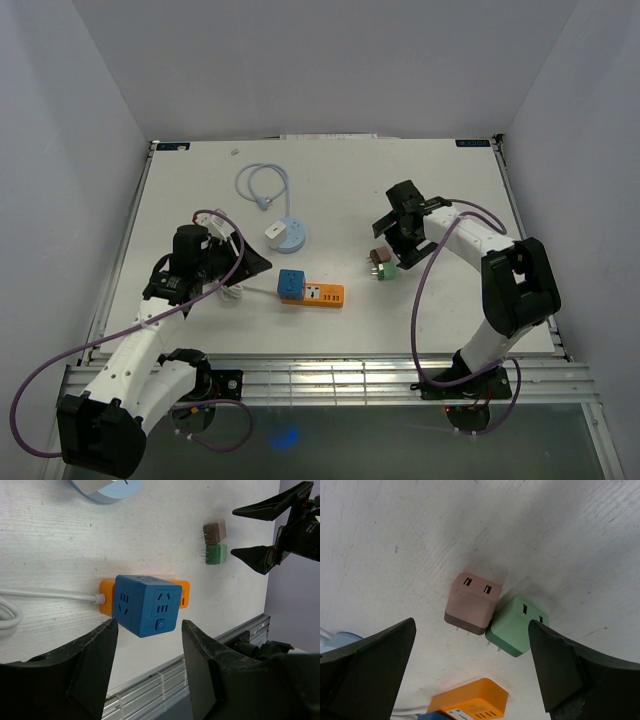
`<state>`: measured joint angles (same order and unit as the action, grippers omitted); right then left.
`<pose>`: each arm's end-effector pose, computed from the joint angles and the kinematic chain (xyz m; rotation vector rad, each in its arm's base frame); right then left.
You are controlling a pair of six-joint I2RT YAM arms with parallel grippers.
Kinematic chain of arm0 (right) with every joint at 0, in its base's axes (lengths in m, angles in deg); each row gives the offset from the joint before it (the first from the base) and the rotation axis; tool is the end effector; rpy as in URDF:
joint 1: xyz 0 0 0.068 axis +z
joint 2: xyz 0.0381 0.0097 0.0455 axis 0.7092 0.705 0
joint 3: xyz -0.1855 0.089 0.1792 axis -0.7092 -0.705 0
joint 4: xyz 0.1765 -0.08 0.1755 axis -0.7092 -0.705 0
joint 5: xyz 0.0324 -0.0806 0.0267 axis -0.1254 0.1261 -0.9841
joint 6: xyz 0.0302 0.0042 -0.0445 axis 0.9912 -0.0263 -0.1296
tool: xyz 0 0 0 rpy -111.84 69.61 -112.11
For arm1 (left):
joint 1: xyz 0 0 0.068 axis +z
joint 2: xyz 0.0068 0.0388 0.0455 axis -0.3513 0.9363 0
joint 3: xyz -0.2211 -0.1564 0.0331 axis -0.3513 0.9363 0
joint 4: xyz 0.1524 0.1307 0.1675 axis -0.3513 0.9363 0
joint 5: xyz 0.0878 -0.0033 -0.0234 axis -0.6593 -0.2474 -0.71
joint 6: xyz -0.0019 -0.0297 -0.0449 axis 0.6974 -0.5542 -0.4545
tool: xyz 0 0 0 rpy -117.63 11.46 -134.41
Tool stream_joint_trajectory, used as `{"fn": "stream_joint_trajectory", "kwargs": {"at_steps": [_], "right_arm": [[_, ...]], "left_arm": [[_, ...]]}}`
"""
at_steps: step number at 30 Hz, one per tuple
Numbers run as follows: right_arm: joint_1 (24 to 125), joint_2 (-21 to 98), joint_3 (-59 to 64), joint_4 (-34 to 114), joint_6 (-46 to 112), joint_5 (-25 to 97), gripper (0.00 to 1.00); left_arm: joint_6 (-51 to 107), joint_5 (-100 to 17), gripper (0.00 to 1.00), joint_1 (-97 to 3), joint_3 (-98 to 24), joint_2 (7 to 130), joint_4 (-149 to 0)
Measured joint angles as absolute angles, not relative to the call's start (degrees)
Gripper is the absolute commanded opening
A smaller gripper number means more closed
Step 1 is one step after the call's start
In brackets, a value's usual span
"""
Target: Insert the plug
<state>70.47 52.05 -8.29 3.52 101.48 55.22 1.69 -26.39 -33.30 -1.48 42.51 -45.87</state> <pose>0.2984 0.1329 0.2058 1.2028 2.4367 0.2418 0.1757 -0.0541 0.2490 -0.2990 2.3532 -0.9164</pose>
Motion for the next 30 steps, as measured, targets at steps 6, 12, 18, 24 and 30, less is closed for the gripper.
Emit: {"fn": "stream_joint_trajectory", "kwargs": {"at_steps": [6,12,18,24,30], "right_arm": [[70.7,55.0,-8.2,4.3,103.8,57.1,0.91],[70.8,55.7,-8.3,6.5,104.4,58.9,0.73],[70.9,55.8,-8.3,8.1,105.1,59.9,0.66],[72.4,56.9,-8.2,8.3,105.7,59.7,0.70],[74.0,58.1,-8.3,8.9,106.7,59.3,0.69]], "left_arm": [[1.7,-26.2,0.64,-33.3,-2.0,42.5,-45.9],[1.8,-26.2,0.64,-33.3,-2.1,42.5,-45.9],[1.8,-26.2,0.64,-33.3,-2.1,42.1,-45.9],[1.7,-25.8,0.64,-33.3,-2.1,42.1,-46.0],[1.7,-25.7,0.64,-33.3,-2.1,42.1,-46.0]]}}
